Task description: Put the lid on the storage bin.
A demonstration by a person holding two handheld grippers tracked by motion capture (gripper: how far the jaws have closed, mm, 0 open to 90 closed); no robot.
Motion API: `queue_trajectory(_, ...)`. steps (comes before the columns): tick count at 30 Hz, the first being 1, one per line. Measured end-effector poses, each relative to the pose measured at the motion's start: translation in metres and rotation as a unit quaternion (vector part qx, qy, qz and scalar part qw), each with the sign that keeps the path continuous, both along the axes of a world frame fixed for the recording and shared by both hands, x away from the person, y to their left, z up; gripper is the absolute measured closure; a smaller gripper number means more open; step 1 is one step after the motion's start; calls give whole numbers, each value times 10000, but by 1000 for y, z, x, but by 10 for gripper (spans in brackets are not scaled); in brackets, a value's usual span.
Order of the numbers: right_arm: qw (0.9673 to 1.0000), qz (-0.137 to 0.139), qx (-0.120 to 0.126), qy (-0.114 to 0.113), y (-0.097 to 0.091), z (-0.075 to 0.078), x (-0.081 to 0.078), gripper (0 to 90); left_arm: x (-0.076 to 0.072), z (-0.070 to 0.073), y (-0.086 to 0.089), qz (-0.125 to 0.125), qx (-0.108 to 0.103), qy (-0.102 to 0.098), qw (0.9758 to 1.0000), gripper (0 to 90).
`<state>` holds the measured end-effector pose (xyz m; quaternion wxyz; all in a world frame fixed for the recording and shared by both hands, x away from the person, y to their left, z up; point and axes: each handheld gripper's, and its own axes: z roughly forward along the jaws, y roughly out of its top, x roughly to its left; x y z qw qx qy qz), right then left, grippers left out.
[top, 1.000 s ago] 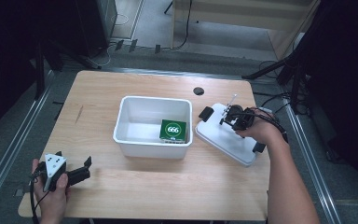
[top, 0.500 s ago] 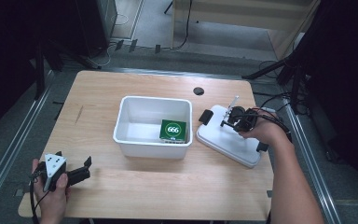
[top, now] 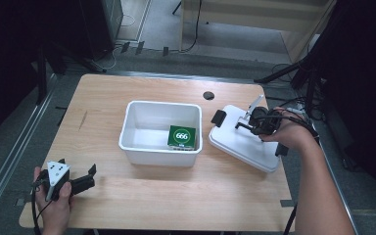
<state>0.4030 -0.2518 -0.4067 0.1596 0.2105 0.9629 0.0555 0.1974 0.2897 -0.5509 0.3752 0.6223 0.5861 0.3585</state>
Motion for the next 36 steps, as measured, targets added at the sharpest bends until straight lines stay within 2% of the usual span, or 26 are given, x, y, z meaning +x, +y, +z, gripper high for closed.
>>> queue_trajectory(7,9999,29,-25,-107,-4,22,-2,858,0,0,0,3,3,0,10000,0)
queue_trajectory(14,9996,133,103,-218,1,47,-5,858,0,0,0,3,4,4,10000,0)
queue_trajectory(21,9990,377,121,-217,14,70,-8,858,0,0,0,7,-7,-4,10000,0)
queue_trajectory(27,9976,525,262,-358,26,91,-13,857,0,0,0,-2,-10,-5,10000,0)
queue_trajectory(31,9971,638,184,-379,38,99,-15,857,0,0,0,-14,-4,10,10000,0)
queue_trajectory(36,9962,789,204,-317,51,103,-17,857,0,0,0,-18,-8,7,10000,0)
